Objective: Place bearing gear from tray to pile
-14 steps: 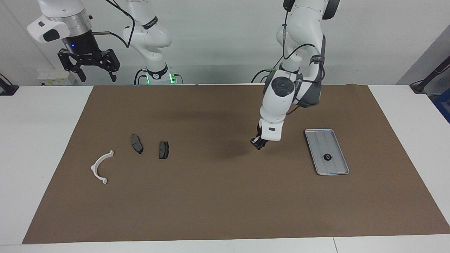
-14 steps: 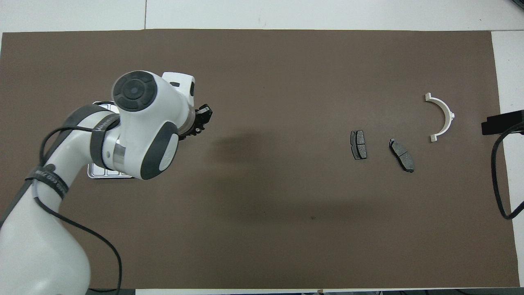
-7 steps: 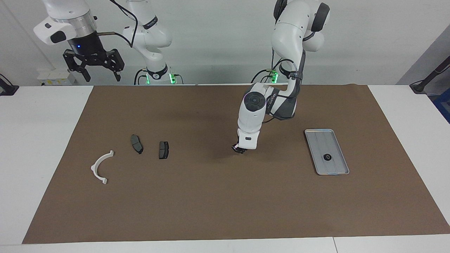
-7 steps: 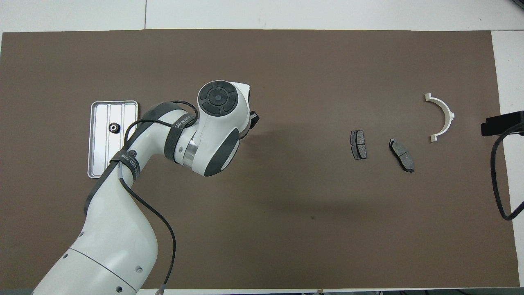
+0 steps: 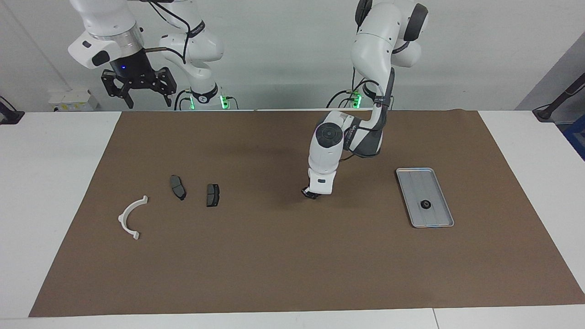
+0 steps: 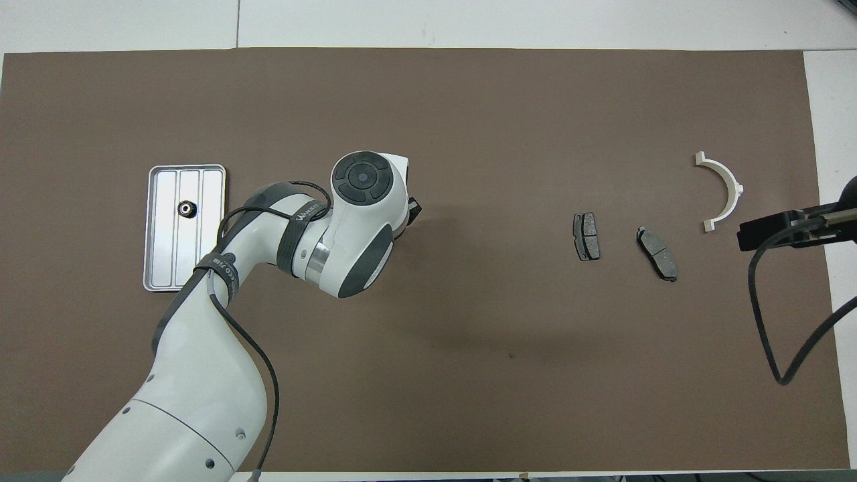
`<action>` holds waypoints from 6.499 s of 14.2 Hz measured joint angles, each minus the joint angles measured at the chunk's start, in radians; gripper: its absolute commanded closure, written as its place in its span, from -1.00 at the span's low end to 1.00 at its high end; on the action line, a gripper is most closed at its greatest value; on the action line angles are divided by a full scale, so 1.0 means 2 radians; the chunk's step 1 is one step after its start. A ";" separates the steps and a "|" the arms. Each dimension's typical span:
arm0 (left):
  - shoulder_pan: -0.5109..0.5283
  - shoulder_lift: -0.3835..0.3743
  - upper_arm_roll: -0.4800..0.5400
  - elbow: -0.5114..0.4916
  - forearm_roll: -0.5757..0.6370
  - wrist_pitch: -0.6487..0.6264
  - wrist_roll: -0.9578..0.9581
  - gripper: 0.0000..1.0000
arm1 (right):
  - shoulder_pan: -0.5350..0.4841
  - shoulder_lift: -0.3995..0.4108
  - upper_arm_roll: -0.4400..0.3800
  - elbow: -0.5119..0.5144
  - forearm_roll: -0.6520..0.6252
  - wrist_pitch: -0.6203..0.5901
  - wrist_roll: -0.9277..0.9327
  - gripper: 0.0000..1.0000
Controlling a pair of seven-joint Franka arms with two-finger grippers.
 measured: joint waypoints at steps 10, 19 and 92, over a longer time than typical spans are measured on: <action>0.008 -0.023 0.035 0.015 0.005 -0.045 0.016 -1.00 | 0.010 -0.001 0.000 -0.006 0.000 -0.001 -0.010 -1.00; 0.233 -0.148 0.044 -0.083 0.007 -0.081 0.410 -1.00 | 0.090 0.039 0.002 -0.019 0.001 0.077 0.104 -1.00; 0.272 -0.081 0.038 -0.079 0.025 0.010 0.421 1.00 | 0.334 0.407 -0.002 0.094 -0.066 0.354 0.450 -0.42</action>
